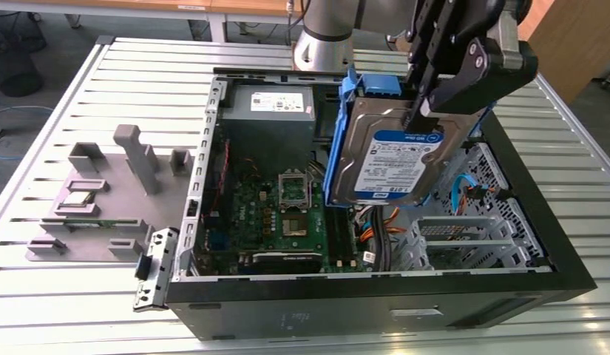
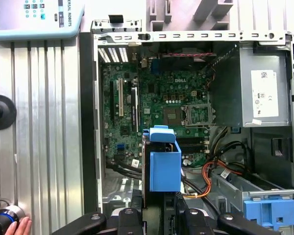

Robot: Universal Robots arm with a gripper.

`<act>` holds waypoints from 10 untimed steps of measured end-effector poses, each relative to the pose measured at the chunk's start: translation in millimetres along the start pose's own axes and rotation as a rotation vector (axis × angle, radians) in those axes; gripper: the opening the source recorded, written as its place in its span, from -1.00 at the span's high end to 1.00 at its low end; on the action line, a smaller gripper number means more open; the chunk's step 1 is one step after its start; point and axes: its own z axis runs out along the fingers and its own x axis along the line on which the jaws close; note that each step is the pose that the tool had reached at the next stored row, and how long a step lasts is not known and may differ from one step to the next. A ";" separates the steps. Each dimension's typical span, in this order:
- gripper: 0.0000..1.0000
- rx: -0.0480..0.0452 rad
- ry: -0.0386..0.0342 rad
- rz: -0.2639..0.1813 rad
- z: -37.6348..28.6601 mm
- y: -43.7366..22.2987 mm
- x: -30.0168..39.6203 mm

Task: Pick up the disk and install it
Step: 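Pick up the disk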

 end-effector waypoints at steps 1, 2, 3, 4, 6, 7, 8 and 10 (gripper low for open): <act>0.30 0.0000 0.0000 0.000 -0.1 -0.1 1.6; 0.30 0.0000 -0.0001 0.000 0.0 -0.2 3.2; 0.30 0.0000 -0.0002 0.000 -0.1 -0.2 4.8; 0.30 0.0001 -0.0001 0.000 -0.1 -0.3 6.5; 0.30 0.0000 0.0000 0.000 -0.2 -0.5 9.6; 0.30 0.0000 -0.0001 0.000 -0.3 -0.6 11.2; 0.30 0.0000 0.0000 0.000 -0.3 -0.7 12.7; 0.30 0.0000 -0.0001 0.000 -0.4 -0.8 16.1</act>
